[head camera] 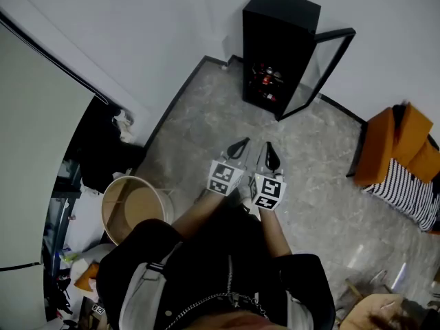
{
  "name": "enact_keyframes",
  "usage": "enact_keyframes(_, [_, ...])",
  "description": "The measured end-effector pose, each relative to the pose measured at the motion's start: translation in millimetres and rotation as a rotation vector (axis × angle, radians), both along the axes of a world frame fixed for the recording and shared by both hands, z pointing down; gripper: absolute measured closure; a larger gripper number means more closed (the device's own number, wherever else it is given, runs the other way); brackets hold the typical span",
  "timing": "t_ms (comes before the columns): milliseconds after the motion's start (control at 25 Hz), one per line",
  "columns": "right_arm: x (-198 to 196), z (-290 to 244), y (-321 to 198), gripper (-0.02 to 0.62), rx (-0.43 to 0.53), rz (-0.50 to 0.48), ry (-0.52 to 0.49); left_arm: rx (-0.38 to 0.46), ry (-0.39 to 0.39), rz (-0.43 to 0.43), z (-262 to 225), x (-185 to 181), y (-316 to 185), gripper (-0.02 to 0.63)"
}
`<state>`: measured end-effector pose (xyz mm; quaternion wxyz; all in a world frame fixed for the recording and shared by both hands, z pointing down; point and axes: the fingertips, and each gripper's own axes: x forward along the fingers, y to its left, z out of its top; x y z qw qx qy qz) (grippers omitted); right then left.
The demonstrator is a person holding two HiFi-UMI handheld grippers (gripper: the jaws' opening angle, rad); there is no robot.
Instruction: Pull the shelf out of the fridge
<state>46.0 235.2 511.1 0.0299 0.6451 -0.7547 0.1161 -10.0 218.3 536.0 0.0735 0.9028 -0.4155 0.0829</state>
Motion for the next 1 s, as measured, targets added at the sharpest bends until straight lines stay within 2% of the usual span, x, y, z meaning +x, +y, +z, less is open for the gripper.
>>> enact_keyframes(440, [-16,-10,-41,0.601,0.019,-0.010,0.029,0.014,0.030,0.011,-7,-11,-43,0.606])
enact_keyframes(1000, [-18,-7,-107,0.601,0.016,0.048,0.046,0.028,0.045,0.070,-8,-10,-113,0.606])
